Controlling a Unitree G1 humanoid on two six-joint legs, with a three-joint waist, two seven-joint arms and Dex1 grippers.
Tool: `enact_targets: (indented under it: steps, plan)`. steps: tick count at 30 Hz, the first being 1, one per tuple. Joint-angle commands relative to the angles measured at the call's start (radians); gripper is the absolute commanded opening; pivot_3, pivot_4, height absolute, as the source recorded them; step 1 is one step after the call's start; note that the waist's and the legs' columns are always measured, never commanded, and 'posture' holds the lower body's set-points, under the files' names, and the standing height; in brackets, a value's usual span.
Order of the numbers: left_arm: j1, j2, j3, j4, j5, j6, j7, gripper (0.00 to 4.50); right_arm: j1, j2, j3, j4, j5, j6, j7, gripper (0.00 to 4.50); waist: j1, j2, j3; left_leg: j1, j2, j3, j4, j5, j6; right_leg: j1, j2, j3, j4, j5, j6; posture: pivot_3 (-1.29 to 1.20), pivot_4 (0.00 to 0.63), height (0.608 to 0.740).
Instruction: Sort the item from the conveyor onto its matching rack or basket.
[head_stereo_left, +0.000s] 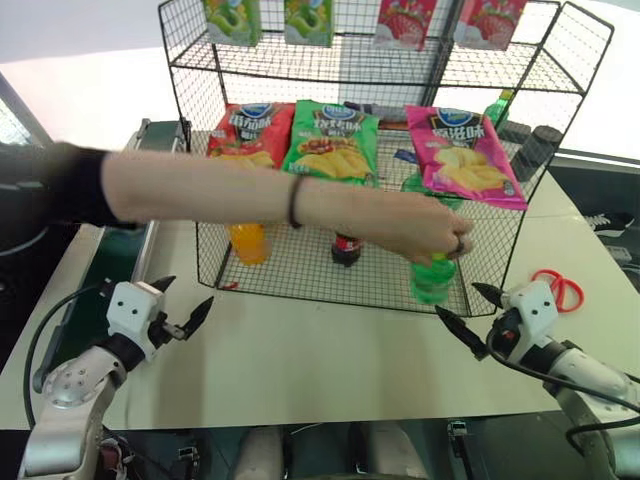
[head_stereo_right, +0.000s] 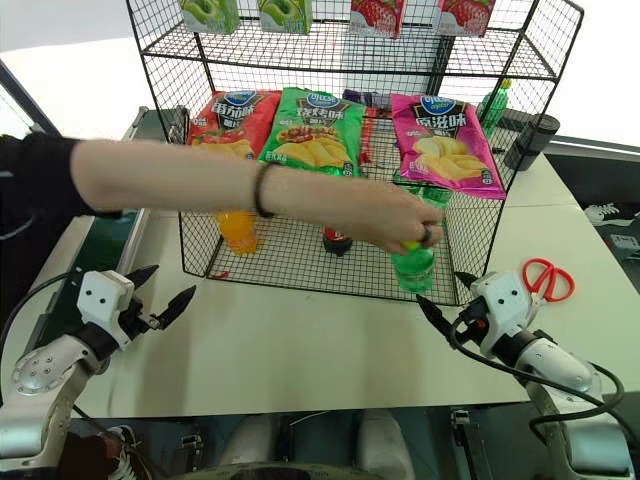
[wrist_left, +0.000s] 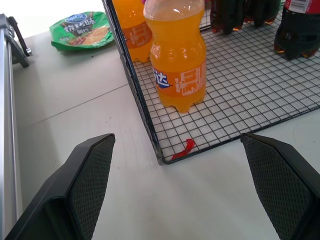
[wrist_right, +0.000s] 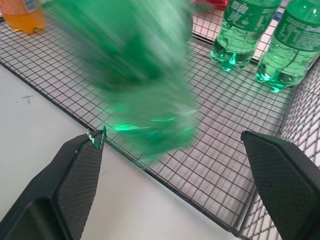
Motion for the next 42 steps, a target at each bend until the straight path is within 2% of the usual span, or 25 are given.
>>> enact_targets:
  steps: [1, 16, 27, 36, 42]
  plan:
    - [0.003, -0.002, 0.02, -0.006, -0.006, -0.029, 0.002, 4.29, -0.016, -0.006, -0.016, -0.007, 0.001, -0.016, -0.004, 4.5, 0.001, 0.0, 0.0, 0.0, 0.0, 0.0, 0.0, 0.0, 0.0, 0.0, 0.0, 0.0, 0.0, 0.0, 0.0, 0.0, 0.15, 0.74]
    - [-0.01, -0.029, 0.012, 0.0, -0.002, -0.029, 0.029, 4.29, -0.021, -0.005, -0.013, -0.017, -0.002, -0.01, -0.013, 4.5, 0.002, 0.0, 0.0, 0.0, 0.0, 0.0, 0.0, 0.0, 0.0, 0.001, 0.0, 0.0, 0.0, 0.0, 0.0, 0.0, 0.15, 0.74]
    - [0.017, -0.075, 0.11, -0.012, -0.075, -0.05, 0.065, 4.29, -0.082, -0.007, 0.02, 0.008, -0.007, -0.003, -0.003, 4.5, 0.001, 0.0, 0.0, 0.001, 0.0, 0.0, 0.001, 0.0, 0.0, 0.001, 0.001, 0.0, 0.0, 0.0, 0.0, 0.0, 0.15, 0.74]
    - [-0.119, -0.108, 0.276, 0.128, -0.08, -0.038, 0.298, 4.29, -0.123, 0.008, 0.08, -0.016, -0.003, 0.005, -0.01, 4.5, 0.011, -0.001, 0.0, 0.002, 0.0, 0.0, 0.002, 0.0, 0.0, 0.003, 0.002, 0.0, 0.001, 0.001, 0.002, 0.0, 0.15, 0.74]
    - [-0.151, -0.106, 0.301, 0.222, -0.059, -0.072, 0.343, 4.29, -0.172, 0.034, 0.171, -0.108, 0.003, 0.04, -0.035, 4.5, 0.018, -0.002, 0.0, 0.002, 0.0, 0.0, 0.002, 0.0, 0.0, 0.003, 0.003, 0.0, 0.001, 0.002, 0.004, 0.0, 0.15, 0.74]
